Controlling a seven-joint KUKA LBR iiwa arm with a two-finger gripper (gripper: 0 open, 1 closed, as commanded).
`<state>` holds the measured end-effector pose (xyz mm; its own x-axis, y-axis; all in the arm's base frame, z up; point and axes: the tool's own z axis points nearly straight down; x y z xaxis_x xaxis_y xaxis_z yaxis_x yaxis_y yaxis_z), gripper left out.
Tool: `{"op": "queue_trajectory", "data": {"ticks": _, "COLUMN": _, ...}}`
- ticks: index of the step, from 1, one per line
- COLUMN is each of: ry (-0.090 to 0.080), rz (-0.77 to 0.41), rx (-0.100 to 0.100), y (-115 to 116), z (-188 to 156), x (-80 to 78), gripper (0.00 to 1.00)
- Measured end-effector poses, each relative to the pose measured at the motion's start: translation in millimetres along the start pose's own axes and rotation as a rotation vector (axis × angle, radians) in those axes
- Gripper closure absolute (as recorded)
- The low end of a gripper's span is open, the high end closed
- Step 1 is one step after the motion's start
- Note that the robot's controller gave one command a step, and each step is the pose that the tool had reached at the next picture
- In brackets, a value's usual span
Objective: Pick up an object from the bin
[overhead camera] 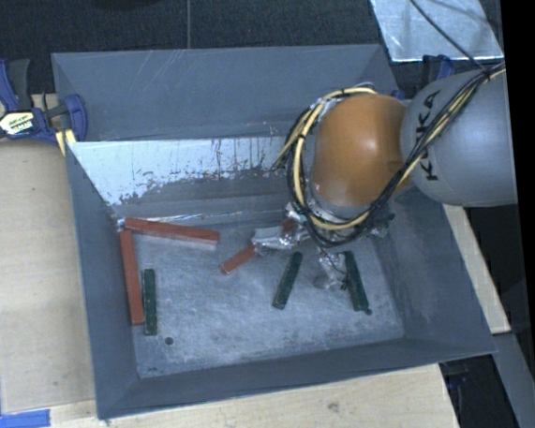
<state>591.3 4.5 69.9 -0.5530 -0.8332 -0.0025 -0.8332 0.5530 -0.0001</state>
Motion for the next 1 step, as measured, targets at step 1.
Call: {"op": "queue_trajectory", "data": {"ticks": 1, "ry": -0.002, "rz": 0.003, "rx": 0.002, "y": -0.7, "z": -1.8, "x": -0.7, "gripper": 1.0}}
